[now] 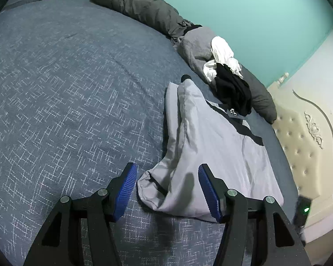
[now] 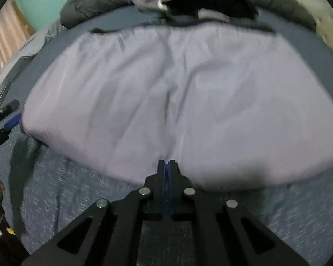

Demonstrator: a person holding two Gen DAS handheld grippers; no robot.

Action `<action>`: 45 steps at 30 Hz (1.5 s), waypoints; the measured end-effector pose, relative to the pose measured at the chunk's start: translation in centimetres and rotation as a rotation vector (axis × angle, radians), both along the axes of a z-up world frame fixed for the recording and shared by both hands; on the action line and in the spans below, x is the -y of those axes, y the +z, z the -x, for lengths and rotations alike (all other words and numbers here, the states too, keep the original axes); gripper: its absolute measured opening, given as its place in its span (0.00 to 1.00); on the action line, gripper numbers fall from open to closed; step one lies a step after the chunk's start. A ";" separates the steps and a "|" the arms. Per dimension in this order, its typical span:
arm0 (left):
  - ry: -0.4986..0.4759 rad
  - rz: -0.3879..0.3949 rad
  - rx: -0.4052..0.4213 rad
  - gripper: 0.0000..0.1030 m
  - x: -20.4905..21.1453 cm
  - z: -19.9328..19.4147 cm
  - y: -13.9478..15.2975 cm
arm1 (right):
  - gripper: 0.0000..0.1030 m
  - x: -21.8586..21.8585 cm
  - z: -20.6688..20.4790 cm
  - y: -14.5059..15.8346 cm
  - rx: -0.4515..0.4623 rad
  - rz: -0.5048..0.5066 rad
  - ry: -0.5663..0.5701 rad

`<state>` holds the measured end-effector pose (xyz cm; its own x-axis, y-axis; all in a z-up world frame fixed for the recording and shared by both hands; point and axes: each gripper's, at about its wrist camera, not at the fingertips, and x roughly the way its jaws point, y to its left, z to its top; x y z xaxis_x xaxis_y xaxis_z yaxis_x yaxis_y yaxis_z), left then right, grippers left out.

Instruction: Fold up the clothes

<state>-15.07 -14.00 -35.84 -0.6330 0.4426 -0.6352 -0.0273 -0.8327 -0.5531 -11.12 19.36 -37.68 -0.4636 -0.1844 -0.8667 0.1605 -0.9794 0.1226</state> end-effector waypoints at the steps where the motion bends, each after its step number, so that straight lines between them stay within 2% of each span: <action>1: 0.002 0.002 0.001 0.60 0.1 0.0 0.0 | 0.01 0.0 0.3 0.9 -0.028 0.010 0.001; 13: 0.012 -0.005 0.006 0.60 0.7 0.2 -0.3 | 0.01 0.5 7.4 -1.2 0.059 -0.020 -0.051; 22: 0.016 -0.011 0.018 0.60 1.2 0.1 -0.7 | 0.01 0.8 15.3 -1.4 0.124 -0.050 -0.080; 30: 0.020 -0.046 0.021 0.65 1.8 -0.1 -0.8 | 0.01 0.0 20.2 -0.7 0.100 0.003 -0.088; 32: 0.019 -0.046 0.026 0.66 1.8 -0.1 -0.9 | 0.01 -0.2 20.3 0.3 0.087 0.025 -0.085; 36: 0.008 -0.061 0.043 0.69 1.6 -0.3 -1.0 | 0.02 -2.1 19.5 3.6 0.004 0.126 -0.082; 38: 0.007 -0.095 0.045 0.70 1.7 -0.6 -0.9 | 0.02 -3.1 18.6 4.5 -0.014 0.181 -0.077; 40: 0.010 -0.120 0.043 0.72 1.8 -1.1 -0.6 | 0.02 -4.1 16.8 4.7 -0.026 0.221 -0.090; 45: 0.017 -0.110 0.036 0.75 1.8 -2.7 0.4 | 0.03 -6.9 10.8 3.9 -0.062 0.263 -0.098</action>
<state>-12.37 -15.78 -35.47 -0.6185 0.5004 -0.6058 0.0080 -0.7669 -0.6417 -21.93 26.30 -33.78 -0.5407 -0.3512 -0.7644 0.0821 -0.9264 0.3675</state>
